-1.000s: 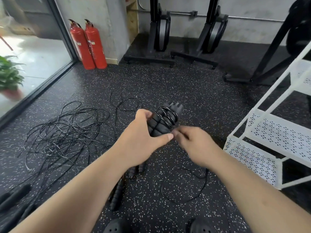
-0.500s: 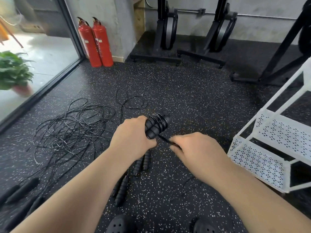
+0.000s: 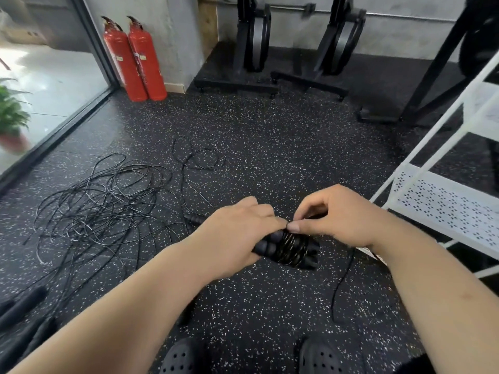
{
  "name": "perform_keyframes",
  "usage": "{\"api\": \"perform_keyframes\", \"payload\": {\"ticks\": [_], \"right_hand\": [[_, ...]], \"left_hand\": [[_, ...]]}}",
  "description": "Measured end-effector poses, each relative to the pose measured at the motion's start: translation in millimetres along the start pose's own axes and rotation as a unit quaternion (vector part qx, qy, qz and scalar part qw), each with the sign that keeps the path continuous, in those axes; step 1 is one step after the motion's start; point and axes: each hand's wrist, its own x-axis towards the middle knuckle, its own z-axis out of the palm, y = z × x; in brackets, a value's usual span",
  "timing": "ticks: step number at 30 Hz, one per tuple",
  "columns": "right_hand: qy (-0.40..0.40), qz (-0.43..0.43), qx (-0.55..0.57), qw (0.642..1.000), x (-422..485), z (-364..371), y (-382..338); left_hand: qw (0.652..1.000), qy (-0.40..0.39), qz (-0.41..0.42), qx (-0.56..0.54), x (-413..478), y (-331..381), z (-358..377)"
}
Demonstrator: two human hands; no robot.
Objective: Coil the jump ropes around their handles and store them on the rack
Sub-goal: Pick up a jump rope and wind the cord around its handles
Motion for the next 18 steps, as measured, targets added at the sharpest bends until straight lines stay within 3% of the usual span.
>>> {"api": "perform_keyframes", "payload": {"ticks": [6, 10, 15, 18], "right_hand": [[0.001, -0.019, 0.118, 0.993, -7, -13, 1], [0.018, -0.022, 0.179, 0.983, -6, -11, 4], [0.036, 0.006, 0.312, 0.949, 4, 5, 2], [0.089, 0.015, 0.304, 0.948, 16, 23, 3]], "left_hand": [[0.996, 0.012, 0.0, -0.086, 2, 3, -16], [0.978, -0.008, -0.036, -0.208, -4, 7, -24], [0.915, 0.003, -0.137, -0.379, -14, 10, -38], [0.875, 0.023, -0.154, -0.458, -16, 10, -43]]}}
